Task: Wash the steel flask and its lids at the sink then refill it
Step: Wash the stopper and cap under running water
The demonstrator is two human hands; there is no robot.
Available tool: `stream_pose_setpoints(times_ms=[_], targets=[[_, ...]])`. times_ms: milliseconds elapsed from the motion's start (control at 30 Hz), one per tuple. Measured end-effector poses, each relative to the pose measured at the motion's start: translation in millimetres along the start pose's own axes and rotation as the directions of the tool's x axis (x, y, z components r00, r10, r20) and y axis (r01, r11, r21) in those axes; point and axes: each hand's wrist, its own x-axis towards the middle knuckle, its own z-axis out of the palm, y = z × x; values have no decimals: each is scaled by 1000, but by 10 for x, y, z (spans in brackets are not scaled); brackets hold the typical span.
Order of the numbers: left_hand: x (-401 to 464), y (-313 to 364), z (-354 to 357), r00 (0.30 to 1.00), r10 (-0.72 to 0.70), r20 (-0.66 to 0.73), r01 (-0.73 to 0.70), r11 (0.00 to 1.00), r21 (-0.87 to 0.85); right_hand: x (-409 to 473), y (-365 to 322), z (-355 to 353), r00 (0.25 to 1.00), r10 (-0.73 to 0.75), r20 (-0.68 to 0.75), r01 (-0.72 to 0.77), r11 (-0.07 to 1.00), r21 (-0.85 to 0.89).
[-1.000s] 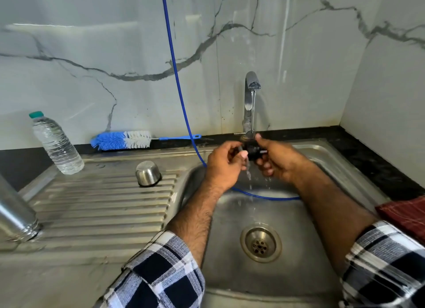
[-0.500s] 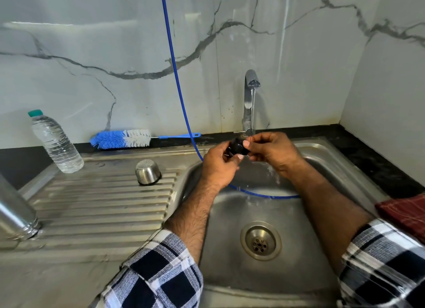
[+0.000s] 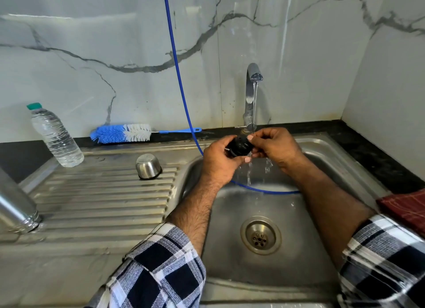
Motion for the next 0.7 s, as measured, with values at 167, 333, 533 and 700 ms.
stream_pose_setpoints(times_ms=[167, 333, 533, 700], targets=[[5, -21, 1, 998, 48, -34, -44, 994, 96, -23, -27, -8, 998, -5, 65, 12, 994, -110], [21, -61, -9, 997, 63, -49, -53, 983, 178, -4, -16, -8, 997, 13, 70, -4, 990, -138], [11, -57, -7, 998, 62, 26, -64, 994, 86, 4, 52, -97, 996, 24, 92, -18, 998, -63], [14, -67, 1, 997, 36, 62, -37, 999, 17, -24, 60, -127, 998, -60, 26, 62, 996, -62]])
